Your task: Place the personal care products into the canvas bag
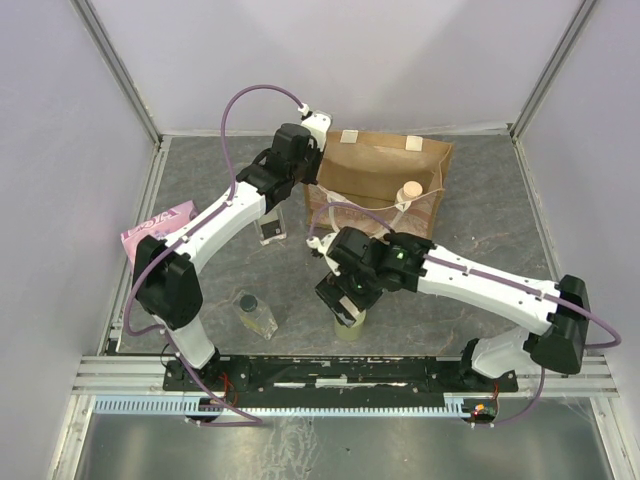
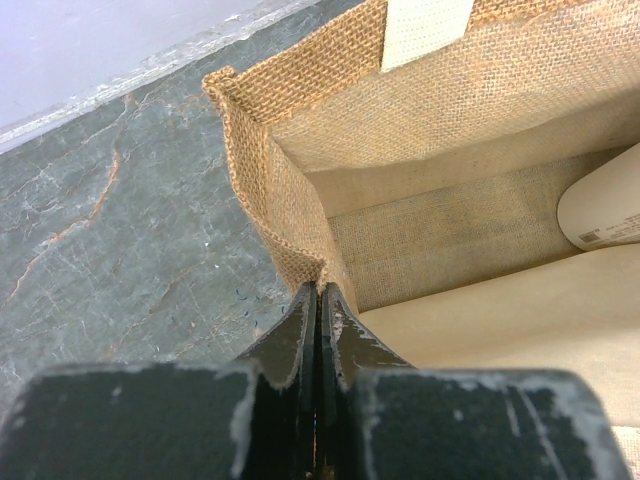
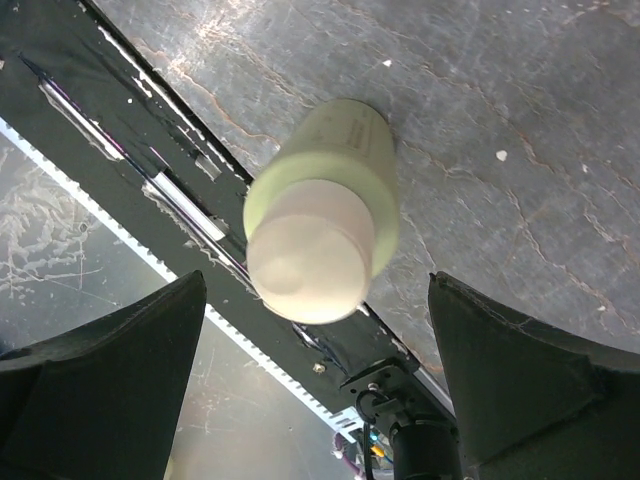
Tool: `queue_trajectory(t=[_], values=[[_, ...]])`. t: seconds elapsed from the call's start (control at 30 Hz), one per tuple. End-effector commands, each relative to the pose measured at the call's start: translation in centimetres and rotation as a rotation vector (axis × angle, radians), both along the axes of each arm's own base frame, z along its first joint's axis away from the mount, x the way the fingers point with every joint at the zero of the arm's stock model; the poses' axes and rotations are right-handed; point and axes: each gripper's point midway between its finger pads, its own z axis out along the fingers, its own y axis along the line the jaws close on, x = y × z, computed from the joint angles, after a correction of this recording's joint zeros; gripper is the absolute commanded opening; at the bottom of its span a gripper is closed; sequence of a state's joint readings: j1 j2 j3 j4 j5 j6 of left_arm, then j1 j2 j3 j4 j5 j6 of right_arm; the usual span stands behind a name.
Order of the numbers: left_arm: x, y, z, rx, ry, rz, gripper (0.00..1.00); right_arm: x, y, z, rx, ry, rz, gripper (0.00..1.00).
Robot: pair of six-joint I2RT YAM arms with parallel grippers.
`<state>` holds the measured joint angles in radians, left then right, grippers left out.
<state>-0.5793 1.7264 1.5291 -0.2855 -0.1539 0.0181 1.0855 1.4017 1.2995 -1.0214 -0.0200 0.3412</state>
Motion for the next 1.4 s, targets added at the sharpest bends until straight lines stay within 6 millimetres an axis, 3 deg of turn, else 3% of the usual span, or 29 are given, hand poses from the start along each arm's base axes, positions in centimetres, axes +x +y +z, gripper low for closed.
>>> queue_trajectory(t=[0.0,0.3,0.67,0.8,0.9,1.0,1.13,1.23,1.37], values=[[0.2,-0.7,-0.3,-0.039,0.031,0.006,0.03,0.2,2.0,0.3,0.031,-0.017,0.012,1.0],[0.2,-0.8,-0.5,-0.041,0.036,0.007,0.03,0.0,1.4,-4.2,-0.085,0.012,0.041,1.0],[0.3,-0.7,-0.5,-0.043,0.036,0.012,0.03,0.2,1.9,-7.8,-0.141,0.035,0.065,0.97],[0.3,-0.8,-0.6,-0.043,0.037,0.011,0.03,0.0,1.6,-8.6,-0.171,0.05,0.071,0.78],[0.3,-0.9,-0.7,-0.045,0.039,0.011,0.03,-0.1,1.4,-8.6,-0.183,0.058,0.081,0.47],[0.3,-0.9,-0.7,-0.046,0.04,0.011,0.03,0.0,1.1,-7.9,-0.185,0.046,0.075,0.24],[0.2,-0.8,-0.5,-0.043,0.035,0.01,0.03,0.1,-0.5,-5.5,-0.203,0.012,0.035,0.02],[0.2,-0.7,-0.4,-0.039,0.034,0.008,0.03,0.0,-1.6,-2.8,-0.184,-0.007,-0.002,0.0],[-0.1,-0.9,-0.7,-0.052,0.04,-0.005,0.03,-0.1,-2.7,2.2,-0.104,-0.034,-0.05,0.0]])
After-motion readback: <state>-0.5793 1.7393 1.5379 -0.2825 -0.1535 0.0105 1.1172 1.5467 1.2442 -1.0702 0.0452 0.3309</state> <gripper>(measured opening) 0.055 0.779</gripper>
